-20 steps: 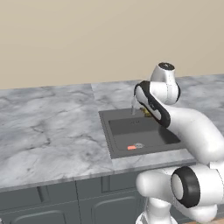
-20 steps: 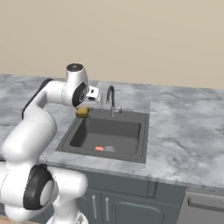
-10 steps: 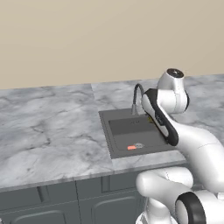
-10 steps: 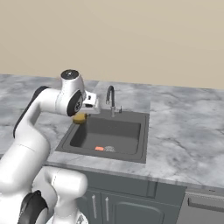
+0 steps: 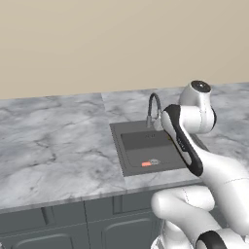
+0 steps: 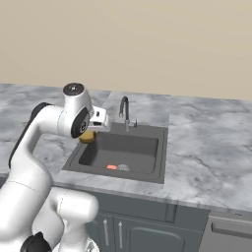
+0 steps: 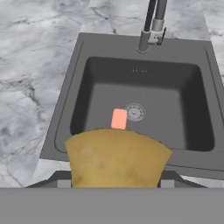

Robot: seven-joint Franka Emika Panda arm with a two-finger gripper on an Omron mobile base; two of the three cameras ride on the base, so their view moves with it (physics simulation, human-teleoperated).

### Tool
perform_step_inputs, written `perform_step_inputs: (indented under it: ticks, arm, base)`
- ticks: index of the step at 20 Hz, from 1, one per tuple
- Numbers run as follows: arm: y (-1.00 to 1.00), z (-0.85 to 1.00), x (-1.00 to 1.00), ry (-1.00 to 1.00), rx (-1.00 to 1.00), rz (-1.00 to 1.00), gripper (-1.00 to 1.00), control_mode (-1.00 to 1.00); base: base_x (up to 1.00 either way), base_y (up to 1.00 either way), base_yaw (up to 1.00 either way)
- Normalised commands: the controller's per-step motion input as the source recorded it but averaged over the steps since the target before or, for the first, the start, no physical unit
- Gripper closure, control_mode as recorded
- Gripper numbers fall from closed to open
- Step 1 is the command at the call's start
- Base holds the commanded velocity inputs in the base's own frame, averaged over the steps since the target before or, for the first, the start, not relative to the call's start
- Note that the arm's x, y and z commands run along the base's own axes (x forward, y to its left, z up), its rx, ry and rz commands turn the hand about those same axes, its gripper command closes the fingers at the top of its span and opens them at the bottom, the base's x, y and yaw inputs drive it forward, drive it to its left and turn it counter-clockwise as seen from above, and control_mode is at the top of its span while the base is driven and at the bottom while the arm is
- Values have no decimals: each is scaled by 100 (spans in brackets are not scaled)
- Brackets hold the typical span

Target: Pick up the sponge and bar soap from the sink, and place them back in the cabinet, and close the cabinet door.

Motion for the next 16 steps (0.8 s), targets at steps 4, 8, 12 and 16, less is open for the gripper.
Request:
perform_step_inputs:
  ticks: [4,8,12,16]
  arm:
    - [0,0,0,0,0,0,100,100]
    - [0,0,0,0,0,0,100,100]
    - [0,0,0,0,0,0,100,100]
    - [0,0,0,0,0,0,100,100]
  base:
    - [-17,-2,0]
    - [-23,0,15]
    - [-43,0,20]
    - [-53,0,27]
